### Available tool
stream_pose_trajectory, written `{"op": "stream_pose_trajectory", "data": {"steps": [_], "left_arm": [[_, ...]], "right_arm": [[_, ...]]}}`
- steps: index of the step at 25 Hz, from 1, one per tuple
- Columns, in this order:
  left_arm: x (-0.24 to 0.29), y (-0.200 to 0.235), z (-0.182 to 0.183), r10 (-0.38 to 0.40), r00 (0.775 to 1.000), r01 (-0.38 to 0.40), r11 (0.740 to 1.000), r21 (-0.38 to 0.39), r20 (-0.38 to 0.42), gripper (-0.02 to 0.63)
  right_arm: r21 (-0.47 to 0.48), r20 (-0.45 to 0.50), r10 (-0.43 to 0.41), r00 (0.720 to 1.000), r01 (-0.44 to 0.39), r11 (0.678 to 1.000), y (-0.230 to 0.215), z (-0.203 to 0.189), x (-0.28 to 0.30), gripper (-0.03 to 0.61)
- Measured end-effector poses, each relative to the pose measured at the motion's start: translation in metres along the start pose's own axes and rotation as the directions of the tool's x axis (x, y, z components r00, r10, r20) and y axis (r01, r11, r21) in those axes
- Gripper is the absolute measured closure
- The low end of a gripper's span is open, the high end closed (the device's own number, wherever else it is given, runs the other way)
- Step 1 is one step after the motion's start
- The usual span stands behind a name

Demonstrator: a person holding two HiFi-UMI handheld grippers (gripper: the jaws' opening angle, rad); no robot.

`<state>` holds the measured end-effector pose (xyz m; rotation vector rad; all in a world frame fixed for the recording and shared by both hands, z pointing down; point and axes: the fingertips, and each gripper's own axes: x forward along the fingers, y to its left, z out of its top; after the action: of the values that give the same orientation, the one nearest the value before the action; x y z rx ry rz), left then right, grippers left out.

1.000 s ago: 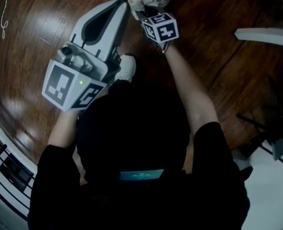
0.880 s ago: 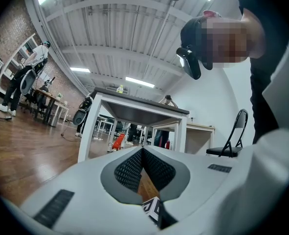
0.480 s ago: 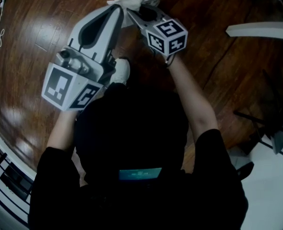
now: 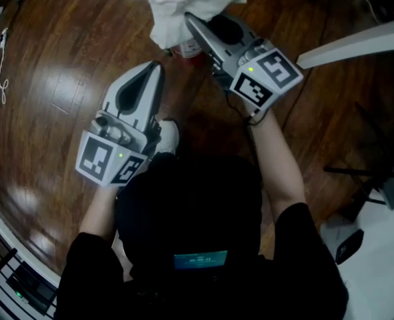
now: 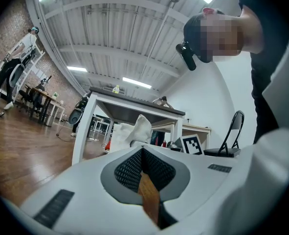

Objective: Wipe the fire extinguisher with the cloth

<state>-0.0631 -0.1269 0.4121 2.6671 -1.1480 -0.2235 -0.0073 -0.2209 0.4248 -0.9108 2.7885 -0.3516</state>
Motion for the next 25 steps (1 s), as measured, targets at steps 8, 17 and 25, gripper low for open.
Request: {"op": "stream_pose_trajectory", "data": {"steps": [8,17,25], "left_arm": [[0.0,0.002,0.0,-0.003,1.0,0.003,1.0,-0.007,-0.001,0.615],[-0.004,0.011,-0.002,0.006,1.0,-0.006,1.0,-0.014,-0.004,0.615],[-0.003,0.013,-0.003,0.009,1.0,-0.009,1.0,-0.02,-0.014,0.615]], "right_arm": [[-0.053,-0.079,-0.186,0.979,0.182,0.982,-0.077,-0.009,0.002,0.483],[0.029,-0.116,-0.306,0.945,0.312,0.95,-0.117,-0.086,-0.034,0.486],[0.082,-0.353,-0.326,0.877,0.376,0.923,-0.145,-0.212,-0.053,0.486]]}}
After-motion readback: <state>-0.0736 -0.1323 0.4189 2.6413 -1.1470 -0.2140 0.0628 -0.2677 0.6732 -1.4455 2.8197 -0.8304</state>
